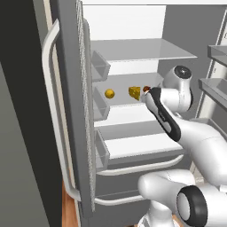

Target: Take the cheese, chicken drumstick, and lemon from the fridge and place them on the plate on the dining counter to create an appetizer plate.

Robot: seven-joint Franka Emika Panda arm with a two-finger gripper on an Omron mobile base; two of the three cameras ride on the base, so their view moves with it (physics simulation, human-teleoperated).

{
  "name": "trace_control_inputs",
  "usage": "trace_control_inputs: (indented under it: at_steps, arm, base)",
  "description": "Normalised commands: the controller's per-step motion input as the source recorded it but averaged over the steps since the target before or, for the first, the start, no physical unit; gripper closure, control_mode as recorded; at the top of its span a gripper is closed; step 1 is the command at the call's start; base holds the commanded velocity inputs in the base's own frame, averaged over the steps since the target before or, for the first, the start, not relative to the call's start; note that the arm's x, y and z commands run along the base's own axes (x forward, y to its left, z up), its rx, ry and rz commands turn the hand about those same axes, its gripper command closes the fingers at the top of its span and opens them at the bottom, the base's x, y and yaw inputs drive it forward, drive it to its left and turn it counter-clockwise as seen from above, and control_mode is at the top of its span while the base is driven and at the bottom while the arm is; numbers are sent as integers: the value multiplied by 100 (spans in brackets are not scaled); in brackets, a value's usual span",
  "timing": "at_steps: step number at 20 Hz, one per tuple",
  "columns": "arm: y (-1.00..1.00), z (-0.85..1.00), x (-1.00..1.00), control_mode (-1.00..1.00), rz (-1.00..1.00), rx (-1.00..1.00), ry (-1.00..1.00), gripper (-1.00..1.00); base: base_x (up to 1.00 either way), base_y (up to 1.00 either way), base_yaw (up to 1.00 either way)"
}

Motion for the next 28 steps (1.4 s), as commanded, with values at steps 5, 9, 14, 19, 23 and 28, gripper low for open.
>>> trace_control_inputs:
  at_steps: [5,9,14,19,23,28]
  arm:
    - [0,-20,27,-100,0,0,0,-100]
    - [4,-9,31,-100,0,0,0,-100]
    - [10,-3,34,-100,-1,0,0,-100]
    - [5,0,40,-100,-2,0,0,-100]
    - [0,-11,33,-100,-1,0,0,-100]
    - [0,-14,29,-100,-1,0,0,-100]
  base:
    - [0,0,0]
    - [0,0,0]
    - [0,0,0]
    - [0,0,0]
    - [0,0,0]
    - [0,0,0]
